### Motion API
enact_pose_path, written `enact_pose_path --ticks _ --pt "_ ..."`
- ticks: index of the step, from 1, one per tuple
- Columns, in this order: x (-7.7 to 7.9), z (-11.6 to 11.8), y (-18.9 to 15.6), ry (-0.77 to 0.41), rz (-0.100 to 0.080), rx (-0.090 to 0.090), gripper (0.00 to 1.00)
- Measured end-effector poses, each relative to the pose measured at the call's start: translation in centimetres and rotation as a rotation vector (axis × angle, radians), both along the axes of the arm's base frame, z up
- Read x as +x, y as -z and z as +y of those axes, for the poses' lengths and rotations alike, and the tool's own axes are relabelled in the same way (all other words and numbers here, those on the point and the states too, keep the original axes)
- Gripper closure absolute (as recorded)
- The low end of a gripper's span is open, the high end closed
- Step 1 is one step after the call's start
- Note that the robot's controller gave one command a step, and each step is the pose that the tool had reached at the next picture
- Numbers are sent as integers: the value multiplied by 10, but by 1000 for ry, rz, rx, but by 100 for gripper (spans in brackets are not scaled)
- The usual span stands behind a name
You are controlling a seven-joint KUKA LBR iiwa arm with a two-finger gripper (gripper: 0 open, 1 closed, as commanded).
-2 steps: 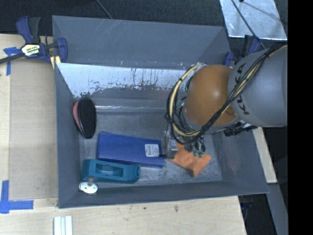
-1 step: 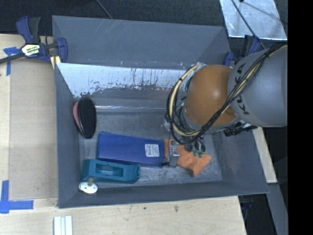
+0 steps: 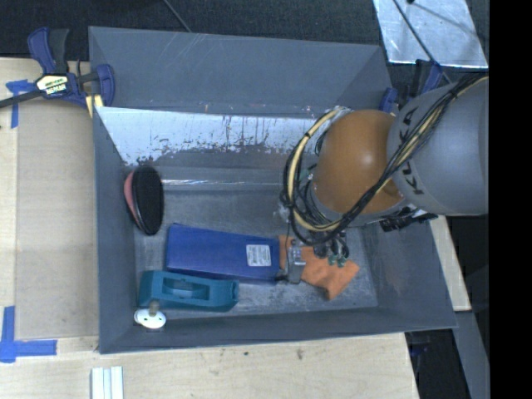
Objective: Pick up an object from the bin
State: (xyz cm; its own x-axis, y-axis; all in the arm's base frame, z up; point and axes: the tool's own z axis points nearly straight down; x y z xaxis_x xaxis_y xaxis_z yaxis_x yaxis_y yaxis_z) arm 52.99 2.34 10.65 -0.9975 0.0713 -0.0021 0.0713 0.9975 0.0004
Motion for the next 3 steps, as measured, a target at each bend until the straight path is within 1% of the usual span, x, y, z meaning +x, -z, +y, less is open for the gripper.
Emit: enact_pose_path --ticks 1,2,3 --pt "-3 -5 -2 55 3 1 0" --pt "-22 -38 -15 79 3 0 0" --pt "-6 -72 26 80 2 0 100"
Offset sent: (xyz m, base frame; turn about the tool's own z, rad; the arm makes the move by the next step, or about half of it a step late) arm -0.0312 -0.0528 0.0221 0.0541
